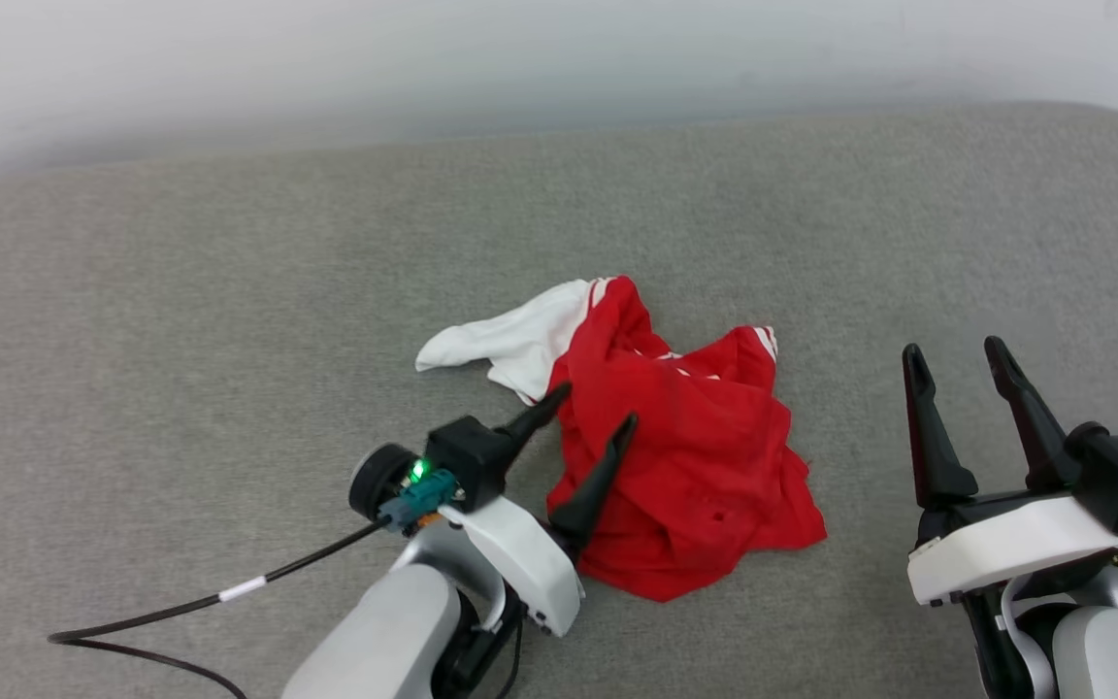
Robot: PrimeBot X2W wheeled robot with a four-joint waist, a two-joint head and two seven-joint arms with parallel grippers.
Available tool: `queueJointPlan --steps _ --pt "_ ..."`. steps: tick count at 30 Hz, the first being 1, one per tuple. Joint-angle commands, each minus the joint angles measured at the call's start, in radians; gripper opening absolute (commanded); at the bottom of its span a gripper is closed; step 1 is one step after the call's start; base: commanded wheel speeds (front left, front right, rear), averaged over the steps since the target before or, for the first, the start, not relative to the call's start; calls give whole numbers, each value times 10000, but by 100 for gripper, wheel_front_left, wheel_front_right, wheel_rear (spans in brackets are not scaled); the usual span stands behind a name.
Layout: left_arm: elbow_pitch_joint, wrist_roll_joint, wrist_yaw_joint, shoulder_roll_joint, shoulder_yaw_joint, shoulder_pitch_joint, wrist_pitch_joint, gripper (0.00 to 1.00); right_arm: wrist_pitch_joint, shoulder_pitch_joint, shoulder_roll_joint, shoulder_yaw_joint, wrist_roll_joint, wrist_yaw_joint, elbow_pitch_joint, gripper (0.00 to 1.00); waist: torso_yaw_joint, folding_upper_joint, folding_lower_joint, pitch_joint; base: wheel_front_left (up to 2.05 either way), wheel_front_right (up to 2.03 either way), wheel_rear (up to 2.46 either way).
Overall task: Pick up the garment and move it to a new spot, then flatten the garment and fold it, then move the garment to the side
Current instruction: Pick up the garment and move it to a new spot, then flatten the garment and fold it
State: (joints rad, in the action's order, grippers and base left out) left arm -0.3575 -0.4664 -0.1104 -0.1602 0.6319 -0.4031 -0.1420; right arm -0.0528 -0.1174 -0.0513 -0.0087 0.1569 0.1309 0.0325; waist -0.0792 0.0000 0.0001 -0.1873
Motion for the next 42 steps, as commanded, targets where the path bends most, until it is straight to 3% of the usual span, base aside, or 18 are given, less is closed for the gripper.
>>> queueJointPlan --steps 1,4,8,18,30,37,42 --pt "192 36 134 -41 -147 -159 -236 100 -33 59 16 5 -14 -3 -30 100 303 0 -1 335 0 0 0" --pt "661 138 438 -149 -403 -185 -537 100 30 174 11 -35 -43 -5 -66 100 516 0 -1 648 0 0 0" --pt "1394 146 1190 -606 -1108 81 -726 100 120 373 13 -118 -86 -3 -65 100 761 0 -1 1084 0 0 0" --pt "1921 -508 2492 -1508 -2705 1759 -888 100 331 1139 12 -129 -85 -3 -101 100 810 0 -1 1837 0 0 0" --pt "2698 -469 3061 -1893 -2767 3191 -787 100 647 1855 13 -105 -143 -3 225 100 647 0 -1 2092 0 0 0" --pt "2910 -407 3126 -1933 -2673 3257 -684 100 816 1921 13 -199 -37 -3 286 100 663 0 -1 2096 0 0 0" --pt "3021 -375 3128 -1924 -2584 3192 -666 100 1652 1996 10 -518 397 -5 -134 100 688 0 -1 2080 0 0 0"
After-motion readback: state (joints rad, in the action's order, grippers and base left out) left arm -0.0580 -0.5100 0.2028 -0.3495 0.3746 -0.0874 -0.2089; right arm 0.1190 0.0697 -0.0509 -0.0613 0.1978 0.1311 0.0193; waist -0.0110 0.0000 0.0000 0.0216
